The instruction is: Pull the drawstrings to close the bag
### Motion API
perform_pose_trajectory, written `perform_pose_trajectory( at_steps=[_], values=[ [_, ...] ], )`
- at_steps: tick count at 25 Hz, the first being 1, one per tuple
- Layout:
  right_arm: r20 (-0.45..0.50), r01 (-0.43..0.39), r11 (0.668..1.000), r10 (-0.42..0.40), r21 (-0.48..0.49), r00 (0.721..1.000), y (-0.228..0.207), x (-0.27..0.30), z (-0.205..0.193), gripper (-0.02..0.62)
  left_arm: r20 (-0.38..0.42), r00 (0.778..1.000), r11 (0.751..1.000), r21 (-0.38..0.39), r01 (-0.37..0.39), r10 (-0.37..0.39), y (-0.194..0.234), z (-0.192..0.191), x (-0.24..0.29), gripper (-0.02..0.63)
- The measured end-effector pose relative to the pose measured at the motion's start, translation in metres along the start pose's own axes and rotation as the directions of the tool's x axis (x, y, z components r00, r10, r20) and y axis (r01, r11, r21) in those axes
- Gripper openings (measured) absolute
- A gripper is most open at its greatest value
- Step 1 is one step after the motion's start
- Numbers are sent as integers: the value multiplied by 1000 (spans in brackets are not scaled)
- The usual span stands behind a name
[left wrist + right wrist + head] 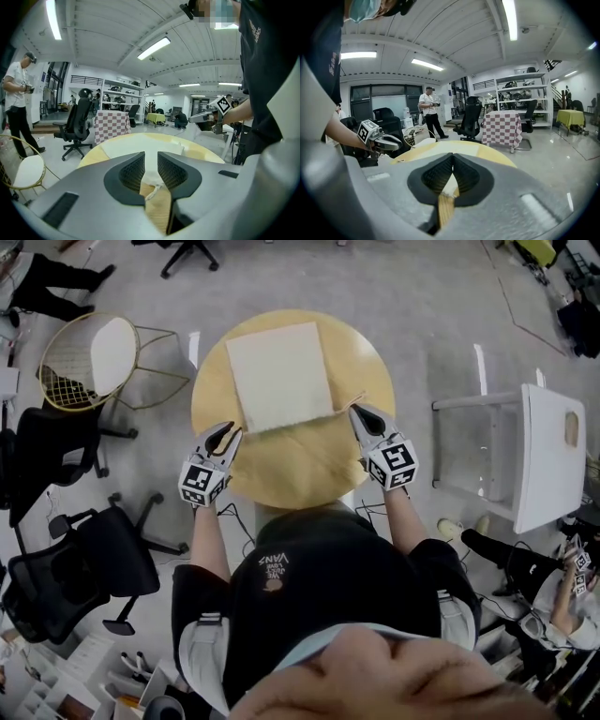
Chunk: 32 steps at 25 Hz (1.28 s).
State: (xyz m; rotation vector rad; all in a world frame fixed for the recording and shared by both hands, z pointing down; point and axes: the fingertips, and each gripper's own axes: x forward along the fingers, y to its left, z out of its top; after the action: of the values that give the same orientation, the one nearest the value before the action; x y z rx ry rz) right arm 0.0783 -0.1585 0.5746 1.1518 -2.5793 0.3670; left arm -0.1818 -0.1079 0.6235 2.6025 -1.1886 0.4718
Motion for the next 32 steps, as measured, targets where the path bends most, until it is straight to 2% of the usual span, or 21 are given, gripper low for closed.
perform_pose_trajectory(
  at_steps=[6, 10, 16, 24, 25, 26, 32],
  values=[
    [-34, -39, 999, 38, -29, 999, -1, 9, -11, -2, -75, 994, 996, 42, 81, -78, -9, -20, 9, 112],
    [-64, -76, 995, 72, -61, 995, -2, 13, -19, 0, -114, 989, 993, 52, 104, -97, -9, -28, 14, 121],
    [-91, -115, 990, 107, -82, 990, 7, 20, -30, 0, -192, 972, 986, 69, 150, -134, -12, -50, 17, 123],
    [-135, -152, 981, 136, -117, 982, 11, 26, -41, 2, -289, 944, 971, 130, 203, -158, -12, -66, 19, 123],
    [-140, -157, 980, 139, -124, 980, 11, 27, -42, 10, -299, 940, 968, 136, 210, -162, -12, -67, 20, 124],
    [-148, -162, 978, 143, -130, 979, 11, 29, -44, 50, -309, 937, 966, 141, 218, -166, -12, -69, 20, 124],
    [-224, -213, 962, 173, -169, 959, 12, 37, -58, 55, -357, 915, 954, 154, 256, -188, -14, -78, 22, 123]
  ],
)
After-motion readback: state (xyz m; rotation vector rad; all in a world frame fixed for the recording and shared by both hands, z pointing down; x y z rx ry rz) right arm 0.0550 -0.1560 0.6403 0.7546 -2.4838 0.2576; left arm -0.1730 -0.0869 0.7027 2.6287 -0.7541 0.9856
